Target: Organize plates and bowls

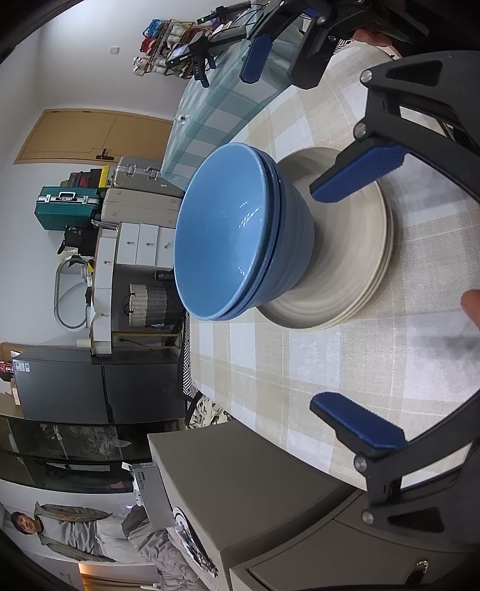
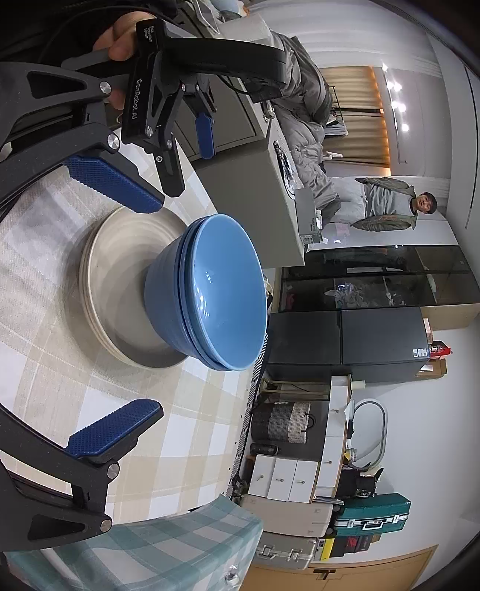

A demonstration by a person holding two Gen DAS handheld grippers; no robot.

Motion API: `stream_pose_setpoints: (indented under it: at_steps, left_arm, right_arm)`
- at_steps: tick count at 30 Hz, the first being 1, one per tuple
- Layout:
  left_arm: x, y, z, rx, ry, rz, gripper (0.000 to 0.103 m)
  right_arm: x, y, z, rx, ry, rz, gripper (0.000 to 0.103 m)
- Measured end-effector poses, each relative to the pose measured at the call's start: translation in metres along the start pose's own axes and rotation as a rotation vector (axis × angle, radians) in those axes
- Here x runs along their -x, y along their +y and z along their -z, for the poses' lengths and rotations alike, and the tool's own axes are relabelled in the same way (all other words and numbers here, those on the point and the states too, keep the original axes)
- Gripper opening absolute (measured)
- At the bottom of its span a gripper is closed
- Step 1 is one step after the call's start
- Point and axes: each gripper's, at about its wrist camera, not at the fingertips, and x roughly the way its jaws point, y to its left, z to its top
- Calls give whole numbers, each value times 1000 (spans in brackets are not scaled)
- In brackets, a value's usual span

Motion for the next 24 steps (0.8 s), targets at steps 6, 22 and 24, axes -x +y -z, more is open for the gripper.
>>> stream_pose_setpoints:
  at_steps: [6,22,24]
  left_arm:
    - [-1,1,0,9,9,8,103]
    - [-1,4,1,21,21,5,103]
    - [-2,5,1,26,23,8,103]
  right_arm:
    - [-3,3,1,14,8,-6,102]
    - [-4,4,2,17,12,-6,102]
    - [-5,4,2,17,13,-7,102]
